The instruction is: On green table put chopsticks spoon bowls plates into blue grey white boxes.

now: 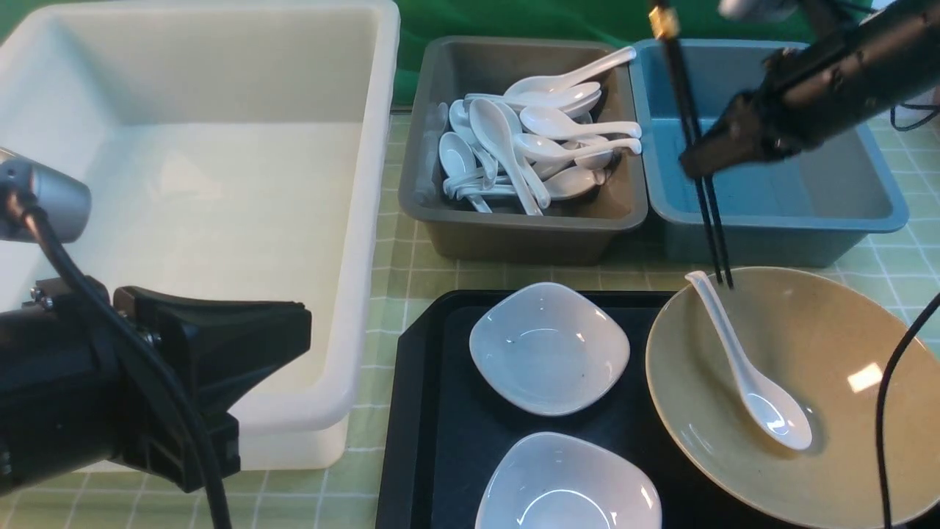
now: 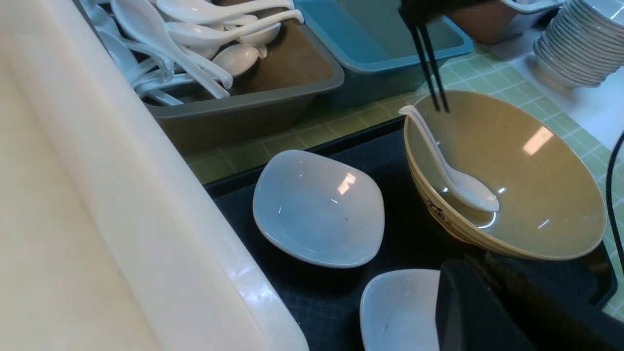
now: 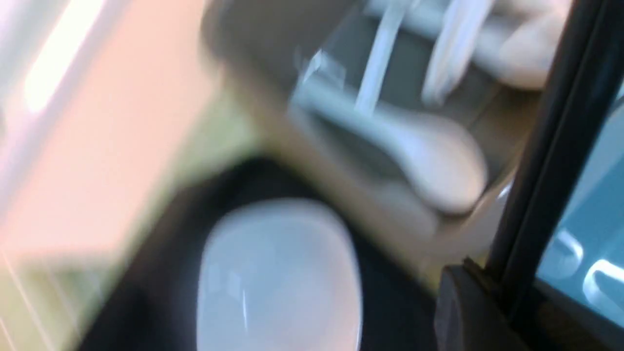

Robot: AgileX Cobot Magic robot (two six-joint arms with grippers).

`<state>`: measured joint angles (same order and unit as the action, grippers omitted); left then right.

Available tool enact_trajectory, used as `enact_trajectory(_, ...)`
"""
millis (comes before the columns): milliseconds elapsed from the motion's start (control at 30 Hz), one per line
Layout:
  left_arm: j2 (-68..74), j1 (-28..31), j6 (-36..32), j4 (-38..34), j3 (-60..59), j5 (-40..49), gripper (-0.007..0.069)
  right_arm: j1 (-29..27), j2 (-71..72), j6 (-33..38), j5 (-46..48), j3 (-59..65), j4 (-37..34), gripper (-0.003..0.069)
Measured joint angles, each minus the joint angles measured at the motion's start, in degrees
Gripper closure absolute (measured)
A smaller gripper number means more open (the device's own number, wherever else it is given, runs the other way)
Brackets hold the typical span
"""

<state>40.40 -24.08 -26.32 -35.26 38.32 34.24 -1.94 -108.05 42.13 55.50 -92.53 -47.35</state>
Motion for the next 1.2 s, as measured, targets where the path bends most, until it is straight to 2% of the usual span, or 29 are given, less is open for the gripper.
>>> enact_trajectory(267,0.0,0.0,1.3,0.0,0.0,0.0,0.0626,-7.8,-12.9,0.7,-6.8,-6.8,-23.2,0.0593)
enact_trajectory(467,0.0,0.0,1.7,0.0,0.0,0.0,0.0626,-8.3,-17.5,2.9,-14.5,-6.9,-26.0,0.0593)
enact_trajectory(667,0.0,0.0,1.9,0.0,0.0,0.0,0.0626,-8.3,-19.3,-1.1,-16.1,-6.9,-24.9,0.0556)
enact_trajectory(833,0.0,0.0,1.9,0.0,0.0,0.0,0.0626,-8.3,-19.4,-3.2,-15.9,-6.9,-21.1,0.036)
enact_trajectory(867,0.0,0.0,1.9,0.0,0.0,0.0,0.0626,-8.3,-19.4,-3.2,-15.8,-6.9,-21.1,0.0351)
enact_trajectory(900,0.0,0.0,1.9,0.0,0.0,0.0,0.0626,-8.3,-19.4,-3.2,-15.1,-6.9,-20.8,0.0285)
enact_trajectory(967,0.0,0.0,1.9,0.0,0.0,-0.1,0.0626,-8.3,-18.7,-1.8,-13.7,-6.9,-20.2,0.0209)
enact_trajectory(1100,0.0,0.0,2.1,0.0,0.0,-0.8,0.0626,-8.5,-14.6,3.0,-9.3,-6.9,-19.9,0.0151)
enact_trajectory(1200,0.0,0.0,4.5,0.0,0.0,-0.8,0.0626,-9.0,-8.7,5.1,-4.6,-6.9,-18.6,0.0143)
